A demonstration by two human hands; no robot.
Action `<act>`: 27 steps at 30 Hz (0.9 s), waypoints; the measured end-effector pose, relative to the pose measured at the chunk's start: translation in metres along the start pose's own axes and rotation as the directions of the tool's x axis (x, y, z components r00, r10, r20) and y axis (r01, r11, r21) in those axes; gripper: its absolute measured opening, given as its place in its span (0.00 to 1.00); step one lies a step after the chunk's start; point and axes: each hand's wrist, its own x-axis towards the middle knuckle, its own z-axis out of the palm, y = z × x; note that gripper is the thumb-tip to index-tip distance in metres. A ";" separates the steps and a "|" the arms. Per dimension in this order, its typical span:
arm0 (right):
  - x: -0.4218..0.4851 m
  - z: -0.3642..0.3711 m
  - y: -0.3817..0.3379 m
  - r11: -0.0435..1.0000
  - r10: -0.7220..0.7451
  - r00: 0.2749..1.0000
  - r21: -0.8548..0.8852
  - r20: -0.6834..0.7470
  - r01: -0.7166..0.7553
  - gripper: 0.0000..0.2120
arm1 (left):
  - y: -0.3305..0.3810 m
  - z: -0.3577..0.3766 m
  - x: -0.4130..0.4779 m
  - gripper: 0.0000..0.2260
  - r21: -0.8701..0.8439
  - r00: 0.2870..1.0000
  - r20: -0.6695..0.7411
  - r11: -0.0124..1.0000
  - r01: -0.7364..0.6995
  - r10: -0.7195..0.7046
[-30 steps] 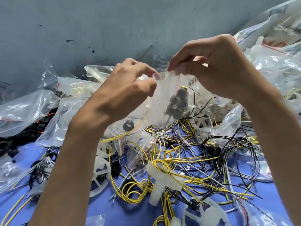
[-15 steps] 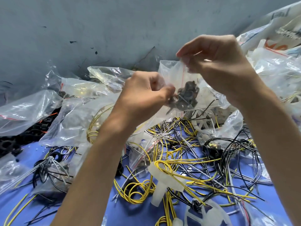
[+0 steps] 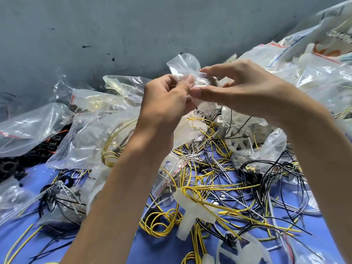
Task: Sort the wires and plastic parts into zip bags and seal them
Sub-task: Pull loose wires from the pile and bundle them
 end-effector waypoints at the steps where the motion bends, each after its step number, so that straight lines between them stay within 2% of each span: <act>1: 0.000 -0.001 0.001 1.000 0.007 1.000 0.010 0.016 -0.007 0.26 | 0.001 0.002 0.000 0.09 -0.038 1.000 0.005 0.999 0.015 -0.015; 5: 0.000 -0.004 0.001 0.991 -0.043 0.999 0.131 0.007 0.041 0.12 | 0.005 0.002 -0.002 0.07 -0.101 0.999 0.004 0.994 0.041 -0.041; 7: 0.000 -0.005 0.002 0.988 -0.058 0.998 0.139 -0.031 0.061 0.10 | 0.007 0.000 -0.001 0.06 0.011 1.000 -0.021 1.000 -0.022 0.023; 10: 0.000 -0.010 0.002 0.993 -0.050 0.997 0.105 -0.059 0.056 0.06 | 0.012 -0.010 0.000 0.14 0.245 0.976 -0.056 0.950 -0.193 0.213; 12: -0.001 -0.017 0.004 0.992 -0.053 0.999 0.118 0.011 0.051 0.03 | 0.018 -0.017 0.001 0.15 0.344 0.956 0.030 0.894 -0.285 0.293; 15: -0.006 -0.021 0.004 0.990 -0.082 0.976 0.128 0.204 0.056 0.06 | 0.022 -0.025 0.000 0.11 0.384 0.947 0.261 0.881 -0.278 0.185; 18: -0.007 -0.019 0.001 0.973 -0.083 0.969 0.227 0.232 0.029 0.06 | 0.022 -0.028 -0.002 0.07 0.362 0.920 0.351 0.880 -0.307 0.176; 22: -0.006 -0.016 0.000 0.946 -0.037 0.987 0.323 0.154 -0.015 0.14 | 0.023 -0.028 -0.003 0.07 0.401 0.901 0.343 0.826 -0.396 0.265; 27: -0.006 -0.014 -0.006 0.902 -0.100 0.993 0.427 0.063 0.064 0.12 | 0.018 -0.028 0.002 0.08 0.414 0.918 0.148 0.819 -0.396 0.369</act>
